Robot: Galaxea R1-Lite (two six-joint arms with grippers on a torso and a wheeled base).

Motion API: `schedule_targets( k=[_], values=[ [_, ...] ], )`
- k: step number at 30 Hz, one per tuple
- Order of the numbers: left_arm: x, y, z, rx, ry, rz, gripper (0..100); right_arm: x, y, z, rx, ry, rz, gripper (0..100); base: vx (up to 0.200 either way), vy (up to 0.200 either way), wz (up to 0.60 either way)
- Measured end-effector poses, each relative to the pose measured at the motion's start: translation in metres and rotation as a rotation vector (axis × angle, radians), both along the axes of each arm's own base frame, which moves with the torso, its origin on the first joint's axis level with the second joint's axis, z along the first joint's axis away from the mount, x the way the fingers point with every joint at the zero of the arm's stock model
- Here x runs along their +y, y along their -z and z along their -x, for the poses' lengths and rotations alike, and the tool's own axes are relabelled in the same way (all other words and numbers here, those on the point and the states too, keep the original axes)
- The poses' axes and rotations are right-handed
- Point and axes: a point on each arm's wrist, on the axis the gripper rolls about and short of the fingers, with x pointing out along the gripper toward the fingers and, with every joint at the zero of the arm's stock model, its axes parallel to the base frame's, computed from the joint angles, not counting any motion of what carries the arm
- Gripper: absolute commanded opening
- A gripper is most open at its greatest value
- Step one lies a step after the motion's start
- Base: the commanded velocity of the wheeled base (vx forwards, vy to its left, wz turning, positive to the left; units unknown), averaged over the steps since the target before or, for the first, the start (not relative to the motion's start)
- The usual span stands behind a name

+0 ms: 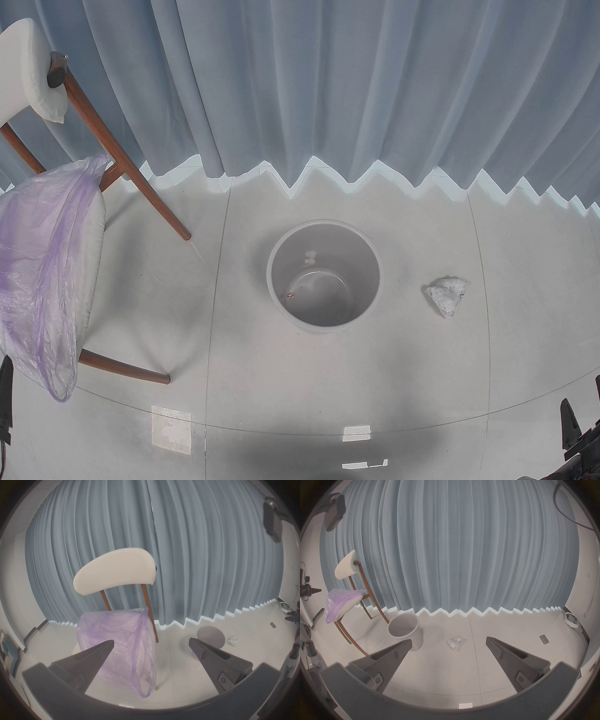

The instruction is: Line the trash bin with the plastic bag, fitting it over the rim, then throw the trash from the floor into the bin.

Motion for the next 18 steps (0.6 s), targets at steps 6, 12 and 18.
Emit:
schedule_targets(
  k=[6,12,18],
  values=[
    [0.001,-0.027,-0.032,0.127,-0.052,0.059,100,0.000,0.000,0.000,0.000,0.000,0.000,100,0.000,0.000,0.00],
    [0.003,-0.044,-0.070,0.242,-0.097,0.101,100,0.000,0.000,0.000,0.000,0.000,-0.001,100,0.000,0.000,0.00],
    [0.012,-0.050,-0.108,0.325,-0.136,0.128,100,0.000,0.000,0.000,0.000,0.000,-0.001,100,0.000,0.000,0.00]
  ],
)
